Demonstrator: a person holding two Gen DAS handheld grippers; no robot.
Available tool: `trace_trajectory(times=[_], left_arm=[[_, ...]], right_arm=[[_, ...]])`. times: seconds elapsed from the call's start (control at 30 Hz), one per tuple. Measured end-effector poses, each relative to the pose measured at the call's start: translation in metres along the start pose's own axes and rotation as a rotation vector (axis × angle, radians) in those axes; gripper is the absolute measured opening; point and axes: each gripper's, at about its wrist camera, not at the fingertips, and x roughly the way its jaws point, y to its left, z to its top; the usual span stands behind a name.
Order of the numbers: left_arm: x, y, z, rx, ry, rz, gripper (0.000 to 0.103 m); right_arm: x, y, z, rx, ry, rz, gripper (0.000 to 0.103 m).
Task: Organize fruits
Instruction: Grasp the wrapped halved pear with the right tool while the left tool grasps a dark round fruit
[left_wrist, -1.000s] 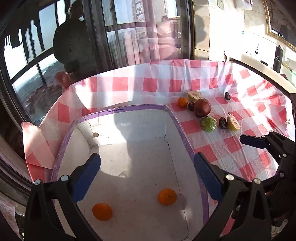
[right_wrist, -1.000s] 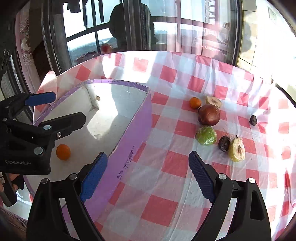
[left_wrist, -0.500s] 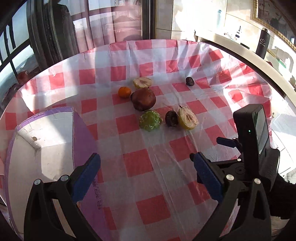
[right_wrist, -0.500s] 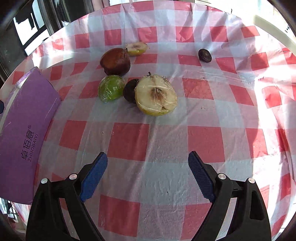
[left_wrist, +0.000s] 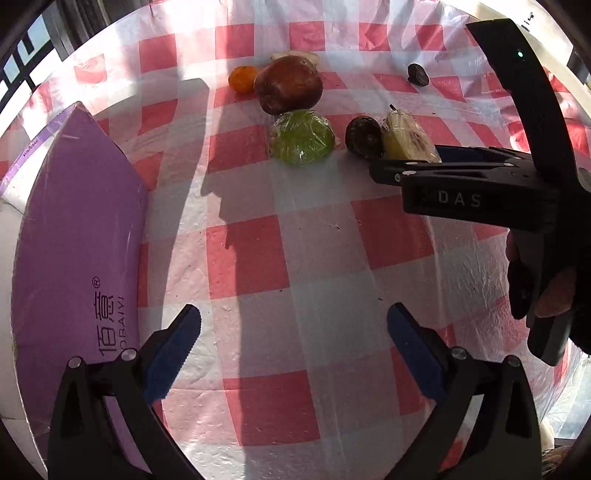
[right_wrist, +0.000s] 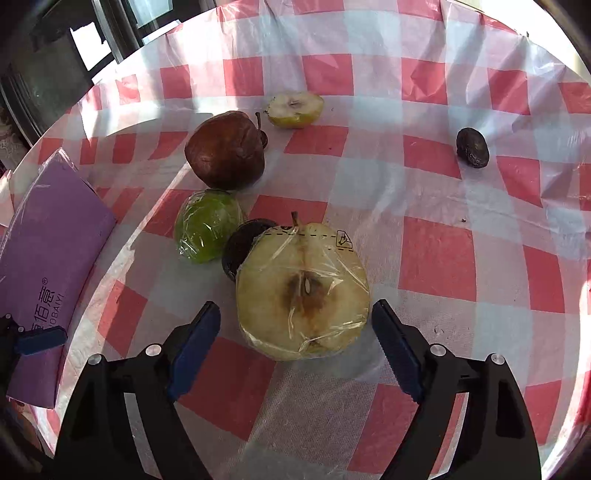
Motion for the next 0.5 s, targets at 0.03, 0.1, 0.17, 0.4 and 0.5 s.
trace_trajectory(times=[0.03,0.1,0.17,0.4,0.5], left_arm=[[0.001,-0.001,0.001,0.002,0.001,0.003,0.101],[0.003,-0.004,0.002,0.007,0.0,0.002,0.101],[0.005,-0.008,0.005,0.009,-0.002,-0.012,0.101],[0.018,-0.035,0.034,0.072,-0.046,-0.085,0.091],[0.027,-0.052,0.053,0.157,-0.082,-0.074,0.083]], right_arm=[[0.001,-0.002,0.004,0.003,-0.003,0.009,0.074],[0.003,-0.007,0.011,0.006,-0.007,0.032,0.069],[0.004,-0.009,0.014,-0.004,-0.006,0.065,0.061],[-0.012,-0.02,-0.003,-0.021,-0.001,0.07,0.061],[-0.028,-0.041,-0.019,0.069,-0.011,0.036,0.061]])
